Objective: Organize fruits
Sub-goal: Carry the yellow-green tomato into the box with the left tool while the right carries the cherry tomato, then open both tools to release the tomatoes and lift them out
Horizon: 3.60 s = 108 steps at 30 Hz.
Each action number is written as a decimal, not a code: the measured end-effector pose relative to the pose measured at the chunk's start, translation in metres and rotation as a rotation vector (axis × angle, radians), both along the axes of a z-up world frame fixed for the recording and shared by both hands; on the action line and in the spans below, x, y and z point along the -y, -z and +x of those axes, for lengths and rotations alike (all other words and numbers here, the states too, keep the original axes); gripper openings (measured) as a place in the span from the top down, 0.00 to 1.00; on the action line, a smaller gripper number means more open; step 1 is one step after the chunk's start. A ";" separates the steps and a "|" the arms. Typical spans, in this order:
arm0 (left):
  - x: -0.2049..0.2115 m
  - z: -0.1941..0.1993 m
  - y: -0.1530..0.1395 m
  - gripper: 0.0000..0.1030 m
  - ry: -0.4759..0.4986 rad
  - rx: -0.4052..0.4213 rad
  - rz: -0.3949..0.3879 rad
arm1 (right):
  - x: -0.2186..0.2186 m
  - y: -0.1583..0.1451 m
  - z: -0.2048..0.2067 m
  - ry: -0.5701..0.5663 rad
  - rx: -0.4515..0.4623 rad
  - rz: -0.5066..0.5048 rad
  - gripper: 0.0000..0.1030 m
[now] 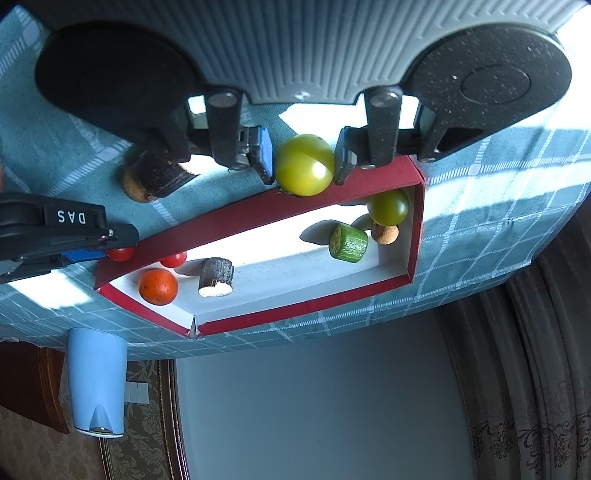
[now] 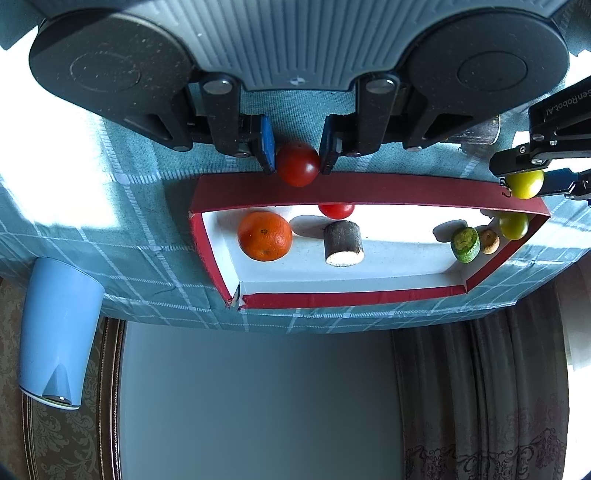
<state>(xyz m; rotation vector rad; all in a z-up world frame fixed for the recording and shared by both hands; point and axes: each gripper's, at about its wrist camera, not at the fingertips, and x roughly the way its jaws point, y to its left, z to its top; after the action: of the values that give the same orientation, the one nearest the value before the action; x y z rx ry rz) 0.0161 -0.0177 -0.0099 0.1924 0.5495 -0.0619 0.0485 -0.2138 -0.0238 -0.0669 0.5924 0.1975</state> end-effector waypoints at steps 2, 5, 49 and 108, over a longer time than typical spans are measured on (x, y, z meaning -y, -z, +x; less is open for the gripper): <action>0.001 0.000 0.000 0.71 0.000 0.001 0.002 | 0.000 0.000 0.000 0.003 0.001 0.002 0.76; 0.001 -0.001 0.000 0.71 -0.002 0.010 0.007 | 0.003 -0.002 -0.001 0.013 0.011 0.015 0.76; 0.003 0.071 -0.013 0.63 -0.128 0.050 -0.040 | -0.056 -0.010 0.072 -0.123 -0.049 0.008 0.76; 0.007 0.073 -0.003 0.00 -0.142 0.038 0.020 | -0.007 -0.023 0.039 0.028 0.145 0.114 0.16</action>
<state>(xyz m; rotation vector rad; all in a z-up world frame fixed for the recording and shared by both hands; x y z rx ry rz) 0.0894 -0.0247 -0.0070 0.1728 0.5246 0.0853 0.0880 -0.2069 -0.0007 0.0371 0.4362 0.1971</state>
